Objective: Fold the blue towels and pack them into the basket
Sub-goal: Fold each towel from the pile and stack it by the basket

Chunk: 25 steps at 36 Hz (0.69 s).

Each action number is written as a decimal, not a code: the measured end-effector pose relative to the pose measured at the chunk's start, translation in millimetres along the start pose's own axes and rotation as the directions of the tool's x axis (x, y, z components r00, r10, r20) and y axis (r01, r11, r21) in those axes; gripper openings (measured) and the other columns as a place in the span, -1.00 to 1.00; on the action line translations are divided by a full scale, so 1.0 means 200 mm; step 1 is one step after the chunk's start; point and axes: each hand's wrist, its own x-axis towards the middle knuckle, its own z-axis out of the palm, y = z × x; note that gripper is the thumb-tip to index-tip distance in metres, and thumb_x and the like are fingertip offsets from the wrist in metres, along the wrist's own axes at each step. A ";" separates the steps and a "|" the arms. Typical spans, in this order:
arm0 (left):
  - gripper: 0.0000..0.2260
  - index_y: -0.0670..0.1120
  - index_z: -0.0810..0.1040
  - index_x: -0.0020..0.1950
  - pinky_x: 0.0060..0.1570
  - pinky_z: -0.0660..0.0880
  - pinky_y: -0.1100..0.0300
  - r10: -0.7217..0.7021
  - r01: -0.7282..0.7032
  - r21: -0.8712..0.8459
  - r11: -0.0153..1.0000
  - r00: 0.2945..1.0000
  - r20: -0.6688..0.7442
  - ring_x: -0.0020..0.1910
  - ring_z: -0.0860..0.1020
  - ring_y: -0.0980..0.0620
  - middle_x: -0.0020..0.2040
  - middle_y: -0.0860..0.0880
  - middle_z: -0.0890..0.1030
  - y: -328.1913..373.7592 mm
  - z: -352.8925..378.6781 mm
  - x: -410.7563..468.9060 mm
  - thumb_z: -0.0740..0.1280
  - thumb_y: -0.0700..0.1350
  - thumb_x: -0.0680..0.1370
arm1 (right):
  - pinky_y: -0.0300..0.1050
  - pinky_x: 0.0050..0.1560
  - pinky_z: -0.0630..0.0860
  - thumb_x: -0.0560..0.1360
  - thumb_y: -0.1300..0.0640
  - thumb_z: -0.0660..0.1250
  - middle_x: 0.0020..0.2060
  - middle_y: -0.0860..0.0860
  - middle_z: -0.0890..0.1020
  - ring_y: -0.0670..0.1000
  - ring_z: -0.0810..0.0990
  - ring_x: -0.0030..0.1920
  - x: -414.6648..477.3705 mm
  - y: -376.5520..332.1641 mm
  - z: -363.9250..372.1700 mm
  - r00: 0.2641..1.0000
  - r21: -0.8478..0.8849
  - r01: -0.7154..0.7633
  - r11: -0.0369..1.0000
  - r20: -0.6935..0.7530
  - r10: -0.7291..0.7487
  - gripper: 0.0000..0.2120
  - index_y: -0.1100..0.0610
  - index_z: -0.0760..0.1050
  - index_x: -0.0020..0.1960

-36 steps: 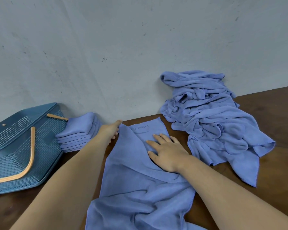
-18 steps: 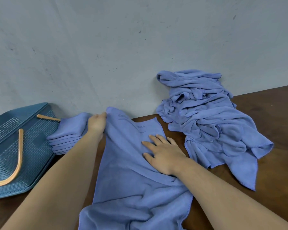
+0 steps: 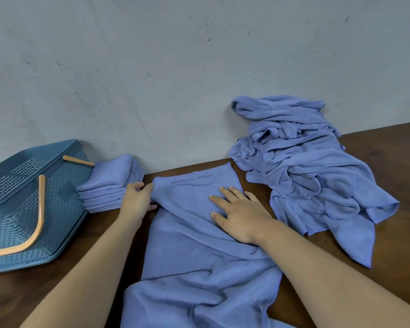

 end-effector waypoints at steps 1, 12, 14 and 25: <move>-0.62 -0.03 0.42 0.36 -0.10 0.66 0.05 0.026 -0.025 -0.021 0.999 0.999 0.023 0.05 0.65 0.01 0.18 -0.03 0.56 -0.03 -0.04 -0.03 0.45 -0.02 0.62 | 0.14 0.66 -0.19 0.67 -0.36 -0.10 0.72 -0.12 -0.12 -0.05 -0.21 0.70 0.00 0.00 0.00 1.000 0.002 -0.003 1.000 0.006 0.003 -0.36 -0.23 -0.06 0.71; -0.66 0.14 0.48 0.38 0.30 0.49 0.15 0.357 -0.417 0.256 0.872 0.900 0.251 0.23 0.57 0.25 0.28 0.22 0.58 -0.14 -0.15 -0.40 0.45 0.02 0.64 | 0.15 0.66 -0.19 0.67 -0.37 -0.09 0.71 -0.15 -0.15 -0.08 -0.23 0.69 0.11 0.03 -0.04 0.998 -0.025 -0.051 0.998 0.047 0.052 -0.36 -0.28 -0.10 0.70; -0.72 0.13 0.50 0.35 0.32 0.47 0.11 0.426 -0.524 0.359 0.772 0.846 0.321 0.24 0.55 0.17 0.25 0.19 0.57 -0.15 -0.16 -0.47 0.42 0.03 0.65 | 0.16 0.66 -0.19 0.66 -0.38 -0.09 0.71 -0.14 -0.15 -0.07 -0.22 0.69 0.16 0.04 -0.04 0.997 -0.036 -0.053 0.998 0.049 0.055 -0.35 -0.28 -0.10 0.70; -0.64 0.22 0.49 0.46 0.55 0.27 -0.14 0.318 -0.442 0.697 0.564 0.896 0.311 0.52 0.40 0.07 0.50 0.21 0.48 -0.16 -0.31 -0.54 0.18 0.25 0.70 | 0.15 0.66 -0.03 0.64 -0.39 0.06 0.70 -0.16 0.07 -0.08 -0.01 0.69 0.25 0.10 -0.04 0.994 0.037 -0.089 0.995 -0.066 0.092 -0.38 -0.26 0.16 0.66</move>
